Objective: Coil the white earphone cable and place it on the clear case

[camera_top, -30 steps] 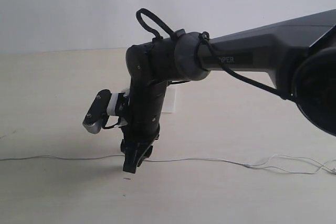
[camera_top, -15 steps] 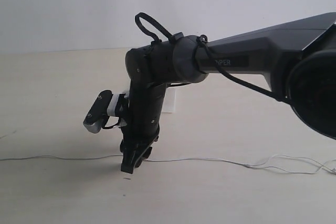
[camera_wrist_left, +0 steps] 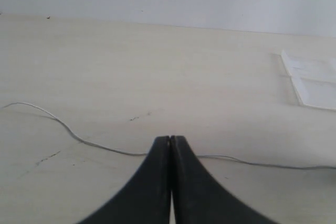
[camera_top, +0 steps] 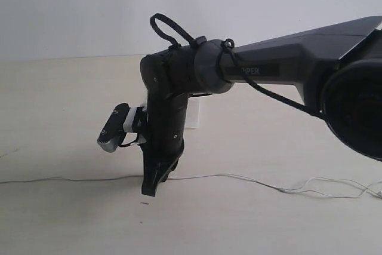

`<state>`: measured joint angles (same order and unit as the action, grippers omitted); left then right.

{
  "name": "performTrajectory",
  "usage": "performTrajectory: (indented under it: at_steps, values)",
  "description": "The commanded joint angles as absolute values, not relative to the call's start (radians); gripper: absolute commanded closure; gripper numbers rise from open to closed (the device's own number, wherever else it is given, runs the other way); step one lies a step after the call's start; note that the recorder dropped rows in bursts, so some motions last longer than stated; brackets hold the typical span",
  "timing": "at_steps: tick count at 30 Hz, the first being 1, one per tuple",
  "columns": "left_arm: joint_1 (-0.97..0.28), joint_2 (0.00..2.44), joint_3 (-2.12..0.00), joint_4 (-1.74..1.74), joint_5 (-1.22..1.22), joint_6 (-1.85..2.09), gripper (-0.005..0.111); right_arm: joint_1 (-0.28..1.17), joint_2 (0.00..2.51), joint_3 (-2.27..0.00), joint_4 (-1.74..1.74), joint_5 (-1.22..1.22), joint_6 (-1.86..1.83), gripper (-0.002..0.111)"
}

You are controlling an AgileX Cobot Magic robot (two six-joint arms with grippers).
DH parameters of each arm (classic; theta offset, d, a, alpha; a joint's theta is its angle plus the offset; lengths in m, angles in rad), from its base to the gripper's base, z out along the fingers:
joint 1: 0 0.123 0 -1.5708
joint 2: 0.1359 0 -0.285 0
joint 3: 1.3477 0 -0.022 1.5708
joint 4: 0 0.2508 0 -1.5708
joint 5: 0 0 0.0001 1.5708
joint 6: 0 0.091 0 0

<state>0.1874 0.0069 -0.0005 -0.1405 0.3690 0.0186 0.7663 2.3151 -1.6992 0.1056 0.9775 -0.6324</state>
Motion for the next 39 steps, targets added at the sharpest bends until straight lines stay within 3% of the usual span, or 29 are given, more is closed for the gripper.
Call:
performTrajectory:
  at_steps: [1, 10, 20, 30, 35, 39]
  values:
    - [0.189, 0.0, 0.0, -0.141, 0.363, 0.022, 0.107, 0.768, 2.3, -1.696, 0.075, 1.029, -0.625, 0.108]
    - [0.189, 0.0, 0.0, -0.141, 0.363, 0.022, 0.107, 0.768, 2.104, -1.706, -0.036, 0.912, -0.46, 0.108]
    - [0.189, 0.0, 0.0, -0.141, 0.363, 0.022, 0.107, 0.768, 1.895, -1.653, -0.071, 0.56, -0.096, 0.108]
    - [0.189, 0.0, 0.0, -0.141, 0.363, 0.022, 0.107, 0.768, 1.696, -1.333, -0.05, 0.049, 0.029, 0.108]
    - [0.189, 0.0, 0.0, -0.141, 0.363, 0.022, 0.107, 0.768, 1.547, -1.001, -0.036, -0.47, 0.1, 0.108]
    - [0.189, 0.0, 0.0, -0.141, 0.363, 0.022, 0.107, 0.768, 1.439, -0.903, -0.02, -0.576, 0.1, 0.108]
